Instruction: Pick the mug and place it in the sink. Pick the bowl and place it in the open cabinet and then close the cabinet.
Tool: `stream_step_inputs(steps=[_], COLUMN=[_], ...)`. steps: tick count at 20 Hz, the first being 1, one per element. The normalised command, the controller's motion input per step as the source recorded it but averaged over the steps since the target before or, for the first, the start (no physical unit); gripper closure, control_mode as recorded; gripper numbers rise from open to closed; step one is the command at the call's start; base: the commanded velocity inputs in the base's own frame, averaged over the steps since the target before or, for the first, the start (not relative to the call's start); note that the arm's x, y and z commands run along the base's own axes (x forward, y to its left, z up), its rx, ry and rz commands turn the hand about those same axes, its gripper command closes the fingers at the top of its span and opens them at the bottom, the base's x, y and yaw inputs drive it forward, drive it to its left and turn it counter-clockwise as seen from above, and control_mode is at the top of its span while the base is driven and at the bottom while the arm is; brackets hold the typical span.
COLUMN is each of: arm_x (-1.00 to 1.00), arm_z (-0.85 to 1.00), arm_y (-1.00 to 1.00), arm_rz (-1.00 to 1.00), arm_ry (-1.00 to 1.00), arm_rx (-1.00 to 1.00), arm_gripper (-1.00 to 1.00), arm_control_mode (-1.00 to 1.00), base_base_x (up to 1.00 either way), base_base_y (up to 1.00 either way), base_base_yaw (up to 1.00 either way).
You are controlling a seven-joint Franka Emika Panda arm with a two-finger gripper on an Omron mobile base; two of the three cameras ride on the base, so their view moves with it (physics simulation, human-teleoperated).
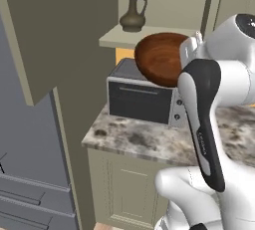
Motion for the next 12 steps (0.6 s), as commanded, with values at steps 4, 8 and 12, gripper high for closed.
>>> stream_step_inputs(steps=[4, 8, 12], arm_x=[0.01, 0.06, 0.25], arm_z=[0.34, 0.21, 0.01], arm_y=[-0.18, -0.11, -0.24], arm_rz=[-0.01, -0.03, -0.06], arm_ry=[-0.14, -0.06, -0.03], arm_rx=[0.0, 0.0, 0.0], arm_gripper=[1.0, 1.0, 1.0], arm_control_mode=[-1.0, -1.0, -1.0], base_base_x=[0.0, 0.0, 0.0], base_base_y=[0.0, 0.0, 0.0], base_base_yaw=[0.0, 0.0, 0.0])
